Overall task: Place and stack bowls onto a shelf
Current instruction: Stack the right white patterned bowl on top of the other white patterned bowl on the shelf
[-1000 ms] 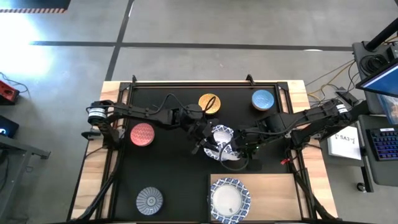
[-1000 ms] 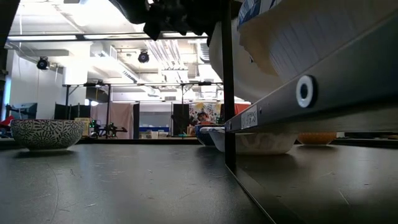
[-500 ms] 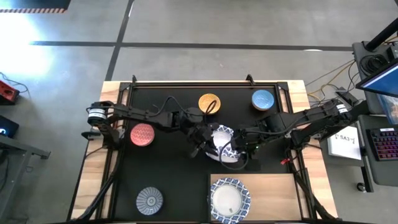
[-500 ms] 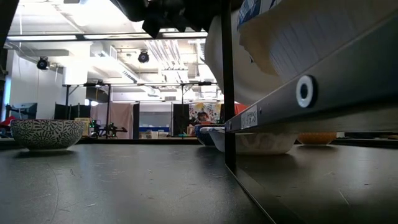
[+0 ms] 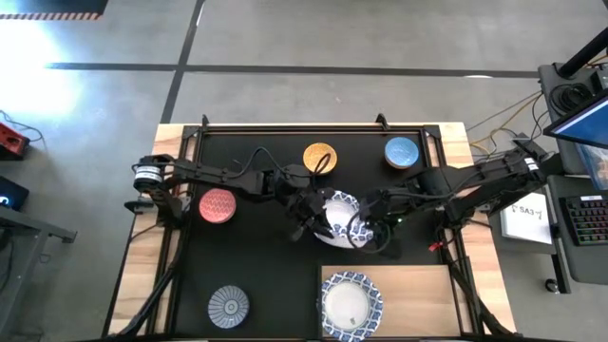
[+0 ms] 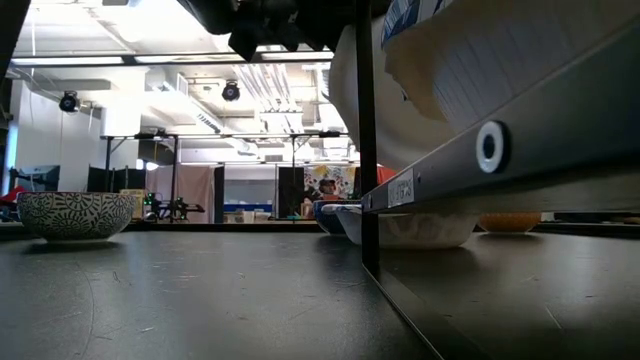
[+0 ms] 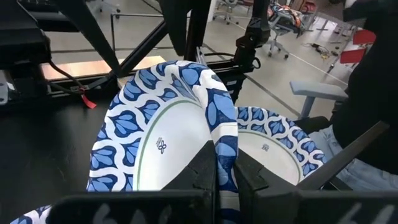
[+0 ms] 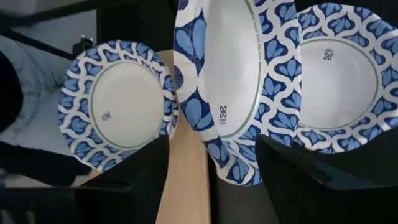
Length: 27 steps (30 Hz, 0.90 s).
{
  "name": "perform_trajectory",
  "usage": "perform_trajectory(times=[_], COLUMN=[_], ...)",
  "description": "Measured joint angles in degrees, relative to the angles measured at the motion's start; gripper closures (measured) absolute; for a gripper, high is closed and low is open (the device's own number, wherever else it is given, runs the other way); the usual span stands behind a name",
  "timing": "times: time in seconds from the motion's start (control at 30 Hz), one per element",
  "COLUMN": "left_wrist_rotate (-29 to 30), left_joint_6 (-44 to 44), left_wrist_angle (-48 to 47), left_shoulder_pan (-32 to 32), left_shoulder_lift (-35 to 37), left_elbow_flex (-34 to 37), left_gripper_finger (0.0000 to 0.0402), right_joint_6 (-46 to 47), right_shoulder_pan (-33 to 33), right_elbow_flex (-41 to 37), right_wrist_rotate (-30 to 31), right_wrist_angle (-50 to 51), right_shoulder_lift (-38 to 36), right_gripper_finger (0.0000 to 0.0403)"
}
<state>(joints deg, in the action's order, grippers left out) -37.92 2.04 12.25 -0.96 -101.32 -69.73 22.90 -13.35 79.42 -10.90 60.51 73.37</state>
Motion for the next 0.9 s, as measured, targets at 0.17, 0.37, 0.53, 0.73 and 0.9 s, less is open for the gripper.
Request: perform_trajectory(times=[0.17, 0.37, 0.53, 0.73, 0.9], left_wrist_rotate=[0.0, 0.1, 4.0, 4.5, 4.0], left_joint_6=[0.4, 5.1, 10.0, 14.0, 15.0], left_wrist_angle=[1.7, 2.3, 2.4, 5.3, 8.2], left_shoulder_pan=[1.9, 5.0, 7.7, 9.3, 10.6], left_shoulder_lift=[0.0, 0.0, 0.0, -0.4, -0.8], left_elbow_flex=[0.0, 0.0, 0.0, 0.0, 0.0], left_gripper_finger=[0.0401, 0.0401, 0.0401, 0.0401, 0.0401], right_joint_6=[3.3, 4.3, 4.7, 5.3, 7.2], right_shoulder_pan=[-0.8, -2.5, -2.7, -2.6, -2.7], right_elbow_flex=[0.0, 0.0, 0.0, 0.0, 0.0], right_wrist_rotate=[0.4, 0.4, 1.9, 4.9, 4.9], right_wrist_angle=[-0.5, -1.2, -1.3, -1.0, -0.8], right_shoulder_lift=[-0.3, -0.9, -1.9, -2.1, -2.5], right_gripper_finger=[0.0174, 0.0179, 0.0179, 0.0179, 0.0181])
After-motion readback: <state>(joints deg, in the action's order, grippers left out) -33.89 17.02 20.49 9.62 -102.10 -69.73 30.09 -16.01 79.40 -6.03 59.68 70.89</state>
